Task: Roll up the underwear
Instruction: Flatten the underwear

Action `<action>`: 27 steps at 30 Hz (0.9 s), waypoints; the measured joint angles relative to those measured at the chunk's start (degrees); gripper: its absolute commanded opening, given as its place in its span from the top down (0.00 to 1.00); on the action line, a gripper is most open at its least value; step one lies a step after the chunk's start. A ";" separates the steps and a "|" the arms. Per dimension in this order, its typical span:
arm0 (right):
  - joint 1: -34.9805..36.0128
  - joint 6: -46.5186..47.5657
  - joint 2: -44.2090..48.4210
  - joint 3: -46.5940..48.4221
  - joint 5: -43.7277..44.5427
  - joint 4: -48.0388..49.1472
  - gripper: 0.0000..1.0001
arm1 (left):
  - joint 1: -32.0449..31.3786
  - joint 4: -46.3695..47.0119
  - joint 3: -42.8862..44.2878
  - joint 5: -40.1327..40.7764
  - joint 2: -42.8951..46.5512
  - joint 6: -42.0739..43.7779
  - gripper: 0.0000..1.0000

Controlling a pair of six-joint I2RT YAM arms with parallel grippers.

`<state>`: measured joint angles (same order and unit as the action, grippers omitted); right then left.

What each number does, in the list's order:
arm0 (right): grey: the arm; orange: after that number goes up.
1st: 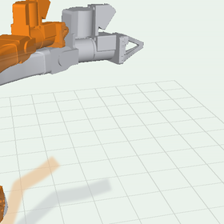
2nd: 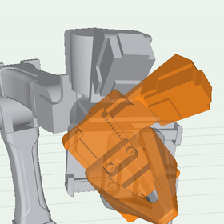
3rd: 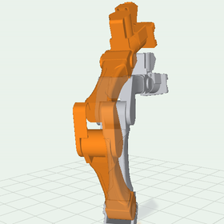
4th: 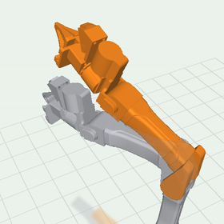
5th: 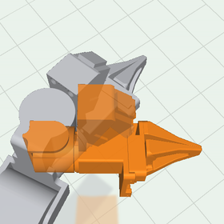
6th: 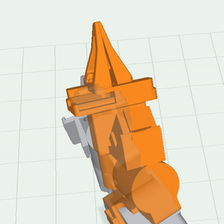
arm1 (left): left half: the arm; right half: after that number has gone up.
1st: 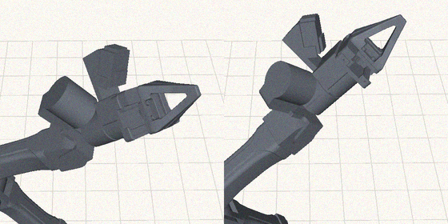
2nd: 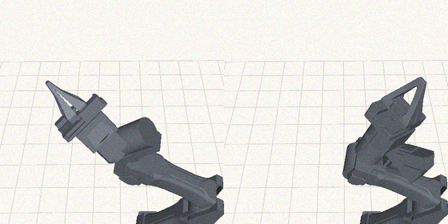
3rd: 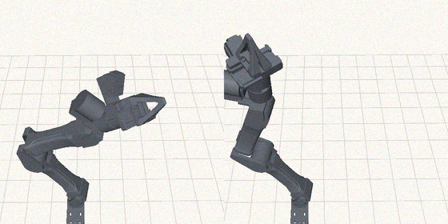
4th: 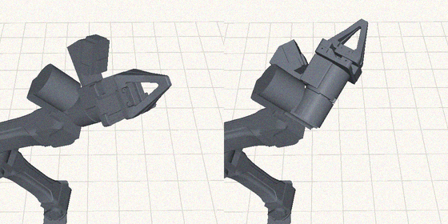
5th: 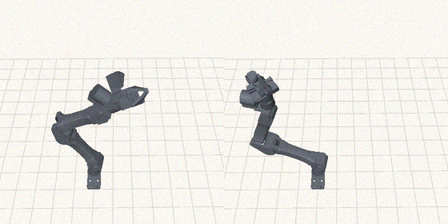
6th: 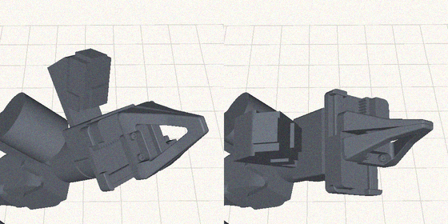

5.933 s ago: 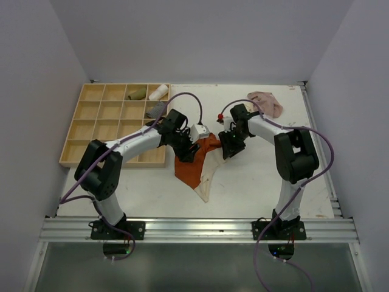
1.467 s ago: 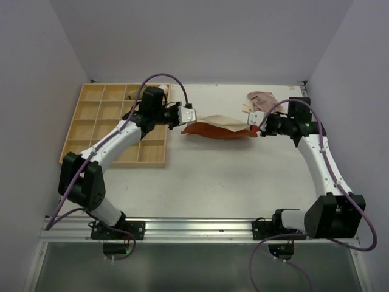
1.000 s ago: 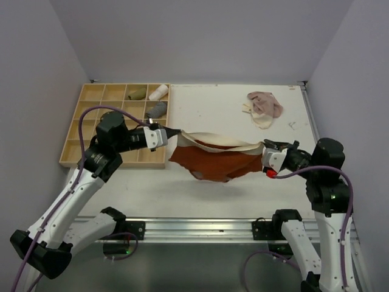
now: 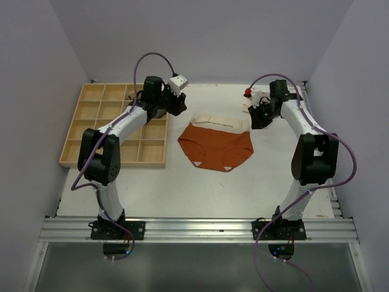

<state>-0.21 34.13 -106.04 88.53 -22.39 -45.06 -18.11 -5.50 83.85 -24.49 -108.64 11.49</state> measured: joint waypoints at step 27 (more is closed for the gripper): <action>5.81 -10.38 -15.37 -3.06 0.63 -17.44 1.00 | -3.89 -2.23 15.65 -1.97 -24.48 -12.96 0.53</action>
<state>5.61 23.75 -121.40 85.47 -21.76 -62.50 -22.00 -7.73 99.50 -26.46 -133.12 -1.48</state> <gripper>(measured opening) 0.011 0.452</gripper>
